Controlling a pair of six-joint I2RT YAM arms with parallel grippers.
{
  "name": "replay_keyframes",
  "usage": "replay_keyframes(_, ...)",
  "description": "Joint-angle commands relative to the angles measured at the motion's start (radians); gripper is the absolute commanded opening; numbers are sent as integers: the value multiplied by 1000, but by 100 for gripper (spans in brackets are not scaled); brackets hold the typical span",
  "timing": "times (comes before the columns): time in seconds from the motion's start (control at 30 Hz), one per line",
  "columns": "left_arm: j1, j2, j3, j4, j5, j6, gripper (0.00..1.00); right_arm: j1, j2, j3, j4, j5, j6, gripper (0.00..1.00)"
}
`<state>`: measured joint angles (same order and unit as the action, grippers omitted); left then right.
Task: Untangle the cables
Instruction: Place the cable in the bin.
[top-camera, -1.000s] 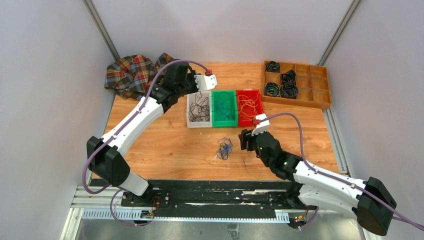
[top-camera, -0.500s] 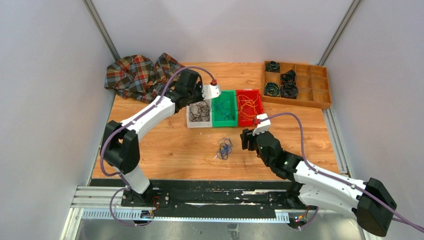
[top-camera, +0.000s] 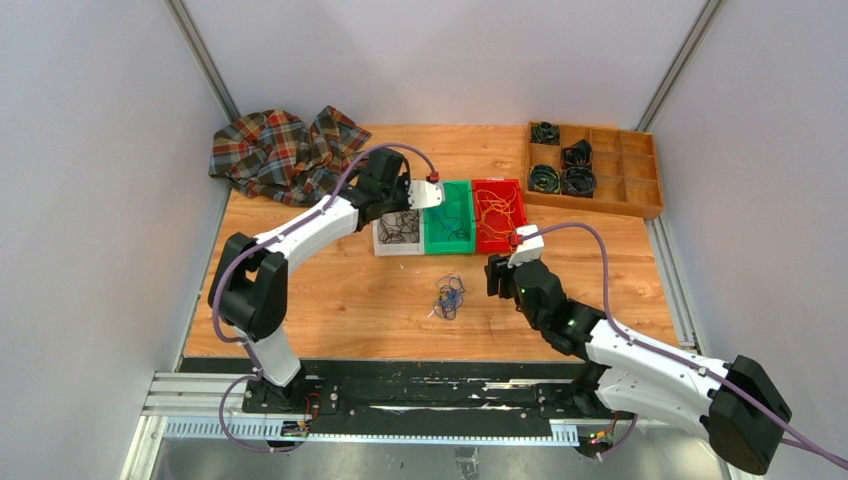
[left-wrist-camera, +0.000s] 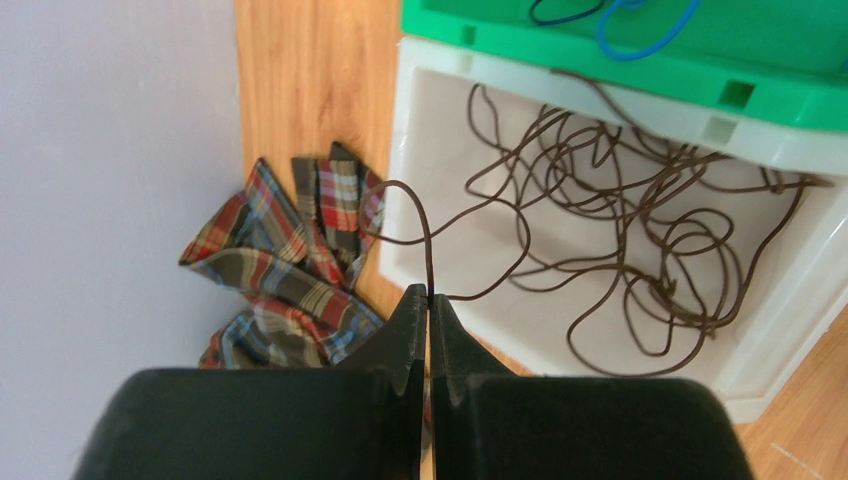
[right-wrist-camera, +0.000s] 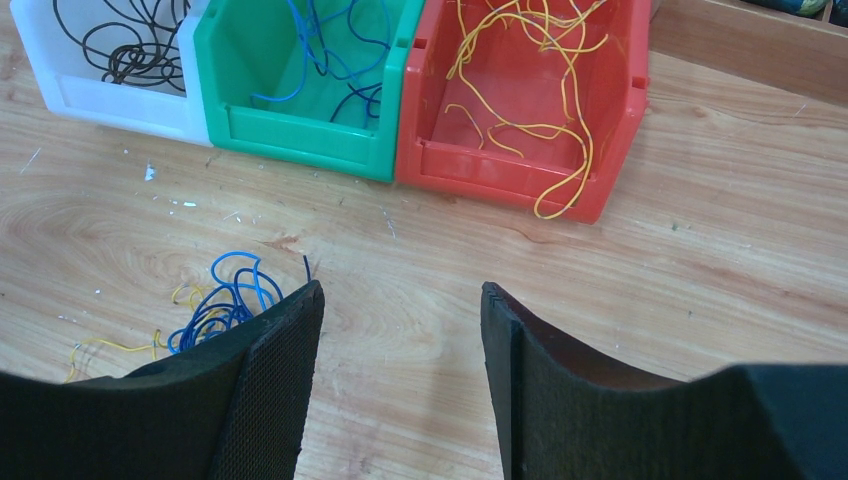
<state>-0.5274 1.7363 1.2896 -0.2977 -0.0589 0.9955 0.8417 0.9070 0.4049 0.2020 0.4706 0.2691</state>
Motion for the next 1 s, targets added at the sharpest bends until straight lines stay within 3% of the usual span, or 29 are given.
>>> replay_keyframes(0.0,-20,62,-10,30,18,-4,0,-27,-35,19,-26,1,12,59)
replay_keyframes(0.47,-7,157,48,-6,46,-147,1,-83,-48,19,-28,-59,20,60)
replay_keyframes(0.57,19,139,84,-50,90,-207,17,-93,-51,24,-30,-67,15,60)
replay_keyframes(0.67,50,95,116,-133,154,-241,40,-97,-51,29,-30,-78,12,60)
replay_keyframes(0.77,58,49,143,-192,169,-237,51,-100,-46,32,-27,-88,12,60)
replay_keyframes(0.9,62,14,210,-276,189,-264,77,-100,-35,46,-29,-102,12,60)
replay_keyframes(0.97,63,3,239,-321,214,-271,83,-100,-26,60,-37,-108,7,60)
